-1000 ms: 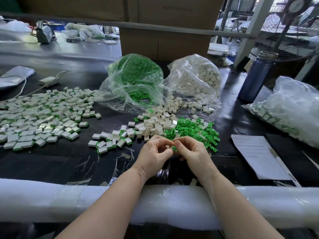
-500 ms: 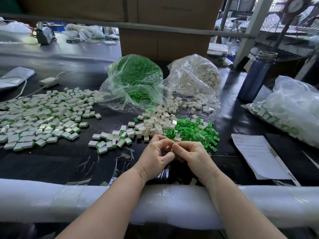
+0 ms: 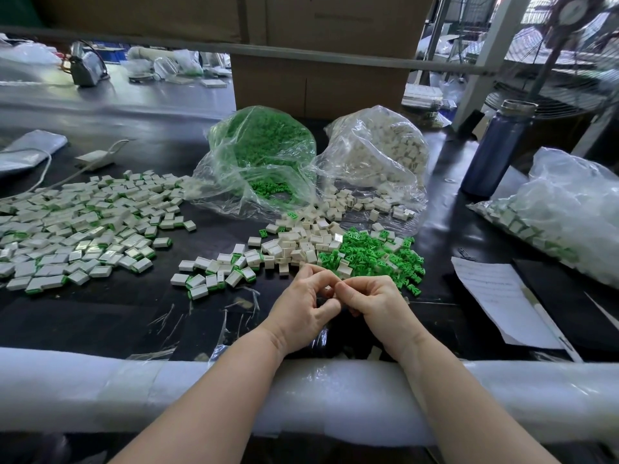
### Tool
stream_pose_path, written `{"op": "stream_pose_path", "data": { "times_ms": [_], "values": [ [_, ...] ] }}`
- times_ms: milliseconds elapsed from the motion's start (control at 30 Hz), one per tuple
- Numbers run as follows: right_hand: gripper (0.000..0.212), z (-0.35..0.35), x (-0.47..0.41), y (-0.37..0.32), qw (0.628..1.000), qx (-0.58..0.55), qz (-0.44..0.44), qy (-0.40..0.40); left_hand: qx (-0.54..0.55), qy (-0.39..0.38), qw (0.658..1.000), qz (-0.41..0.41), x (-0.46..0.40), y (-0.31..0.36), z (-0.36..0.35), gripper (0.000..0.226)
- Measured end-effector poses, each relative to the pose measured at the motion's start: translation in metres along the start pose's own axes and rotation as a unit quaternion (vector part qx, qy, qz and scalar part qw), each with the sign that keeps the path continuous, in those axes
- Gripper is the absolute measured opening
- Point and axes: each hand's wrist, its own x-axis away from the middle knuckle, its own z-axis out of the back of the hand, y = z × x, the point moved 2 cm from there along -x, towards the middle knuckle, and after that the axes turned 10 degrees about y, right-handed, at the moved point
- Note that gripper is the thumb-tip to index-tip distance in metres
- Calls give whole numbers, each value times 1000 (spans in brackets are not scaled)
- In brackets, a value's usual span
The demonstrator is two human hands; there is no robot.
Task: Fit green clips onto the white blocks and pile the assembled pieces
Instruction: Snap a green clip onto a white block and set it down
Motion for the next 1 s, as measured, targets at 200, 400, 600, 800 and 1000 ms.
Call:
{"op": "stream_pose_path", "data": {
  "times_ms": [200,400,600,800,1000],
  "values": [
    [19,0,0,2,1000,-9,-16,3,-11,-4,1000,0,1,1,0,23],
    [20,0,0,1,1000,-15,-16,9,-19,-9,1000,6,1,3,1,11],
    [21,-2,1,-2,1000,-24,-12,-2,-13,-8,1000,11,1,4,1,10],
    [23,-2,2,-4,1000,-14,-4,-13,-16,-10,1000,9,1,4,2,12],
    [21,-1,2,-3,1000,-25,-11,-10,-19,-14,1000,10,1,3,2,12]
  ]
}}
